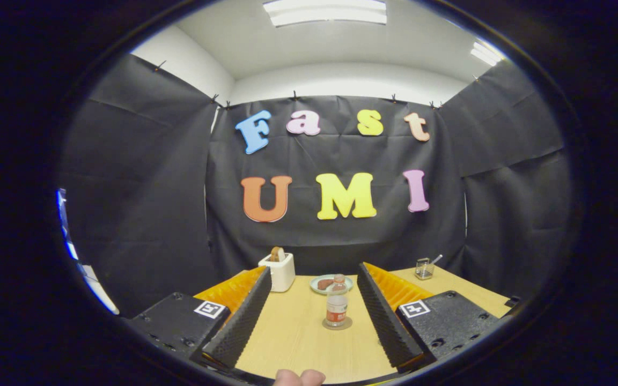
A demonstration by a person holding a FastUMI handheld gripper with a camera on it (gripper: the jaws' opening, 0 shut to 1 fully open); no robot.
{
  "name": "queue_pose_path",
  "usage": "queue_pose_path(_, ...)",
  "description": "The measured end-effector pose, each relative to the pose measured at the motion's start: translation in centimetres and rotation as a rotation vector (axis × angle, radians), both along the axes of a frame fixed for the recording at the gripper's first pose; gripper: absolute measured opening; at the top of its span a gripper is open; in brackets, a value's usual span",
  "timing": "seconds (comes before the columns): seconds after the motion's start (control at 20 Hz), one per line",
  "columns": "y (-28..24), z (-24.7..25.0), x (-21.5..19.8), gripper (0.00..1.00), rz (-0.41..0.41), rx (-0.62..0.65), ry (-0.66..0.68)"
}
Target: Take the bottle from table, then pour the juice into the cup, finally place the bottle on the coaster
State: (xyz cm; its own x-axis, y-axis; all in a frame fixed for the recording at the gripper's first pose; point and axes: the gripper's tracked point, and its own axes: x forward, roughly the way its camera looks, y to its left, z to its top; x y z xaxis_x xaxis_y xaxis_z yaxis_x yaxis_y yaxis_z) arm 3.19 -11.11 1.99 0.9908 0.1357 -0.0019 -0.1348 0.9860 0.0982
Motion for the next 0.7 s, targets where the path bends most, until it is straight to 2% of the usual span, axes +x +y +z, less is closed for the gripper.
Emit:
queue_pose_path(0.3,-1.6,0.1,0.5,1.00,-0.051,0.013,-0.004)
queue_pose_path(0.7,-1.8,0.6,0.3,1.00,-0.061,-0.013,-0.013)
